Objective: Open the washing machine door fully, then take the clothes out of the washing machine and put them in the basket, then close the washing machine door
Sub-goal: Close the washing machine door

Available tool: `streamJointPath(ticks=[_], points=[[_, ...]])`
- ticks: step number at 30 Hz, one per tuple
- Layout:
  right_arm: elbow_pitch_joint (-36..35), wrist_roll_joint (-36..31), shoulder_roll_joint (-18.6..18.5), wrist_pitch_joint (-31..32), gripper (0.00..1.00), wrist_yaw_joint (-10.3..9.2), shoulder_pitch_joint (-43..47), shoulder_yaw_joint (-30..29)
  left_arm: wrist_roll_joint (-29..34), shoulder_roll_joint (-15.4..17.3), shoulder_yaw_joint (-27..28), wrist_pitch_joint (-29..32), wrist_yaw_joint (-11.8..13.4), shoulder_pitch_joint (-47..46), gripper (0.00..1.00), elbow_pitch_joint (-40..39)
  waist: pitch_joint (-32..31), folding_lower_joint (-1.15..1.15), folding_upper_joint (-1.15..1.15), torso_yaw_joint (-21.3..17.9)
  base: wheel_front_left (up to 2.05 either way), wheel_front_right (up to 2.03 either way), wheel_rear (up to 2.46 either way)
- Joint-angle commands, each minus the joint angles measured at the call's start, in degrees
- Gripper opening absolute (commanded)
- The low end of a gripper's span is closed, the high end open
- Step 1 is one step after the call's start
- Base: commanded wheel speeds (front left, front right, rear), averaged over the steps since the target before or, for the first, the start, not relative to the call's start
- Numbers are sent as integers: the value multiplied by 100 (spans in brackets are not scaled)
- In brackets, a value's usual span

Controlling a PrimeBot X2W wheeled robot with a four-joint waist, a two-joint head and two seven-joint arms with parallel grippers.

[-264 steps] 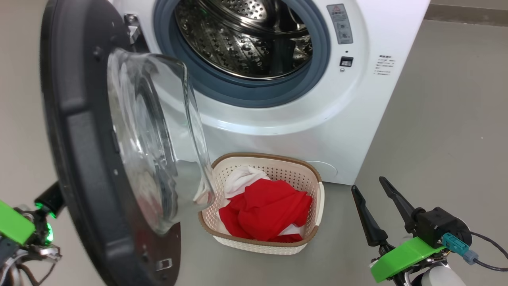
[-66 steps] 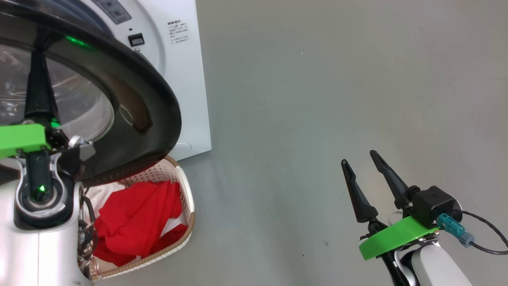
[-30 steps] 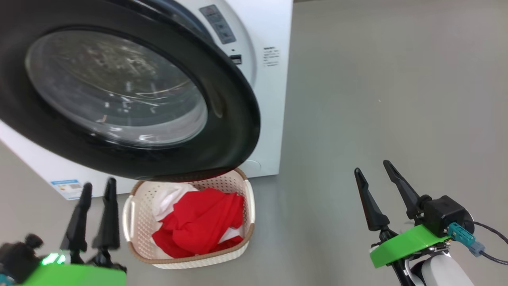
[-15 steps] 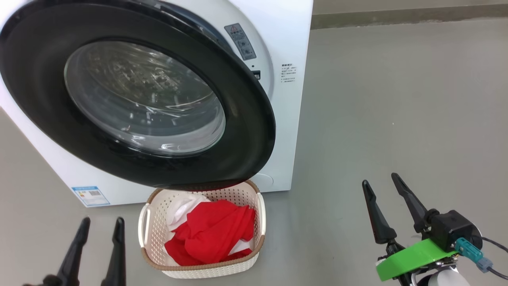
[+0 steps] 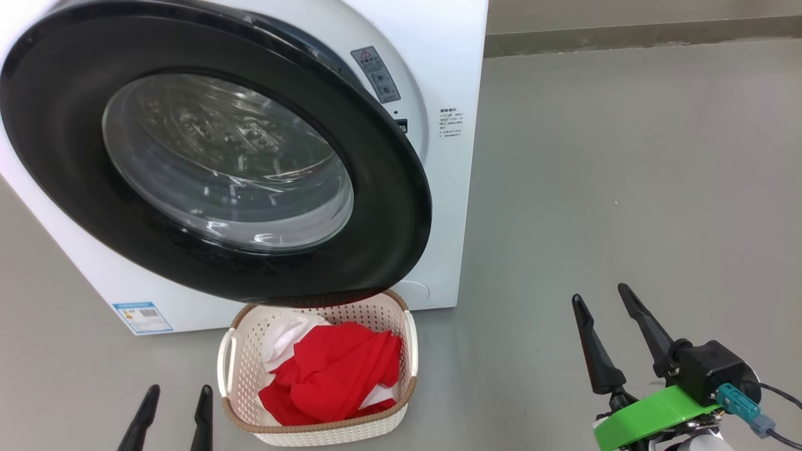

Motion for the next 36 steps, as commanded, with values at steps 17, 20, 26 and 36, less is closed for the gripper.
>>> streamJointPath(ticks=[17,20,26,36], points=[[-83,43,-16,-37,100,39,-129,303,204,74,200,-52,-30,-238,100,13,-9,0,0,68,0,0,0],[-43,120,-56,-37,100,39,-181,360,237,81,143,-52,-30,-276,100,36,10,0,0,121,0,0,0],[256,266,-159,-37,10,39,-415,520,269,70,-3,-52,-30,-363,100,46,85,0,0,311,0,0,0],[1310,546,-199,-37,0,39,-1361,1129,277,67,-128,-52,-31,-466,100,40,262,0,0,740,0,0,0]])
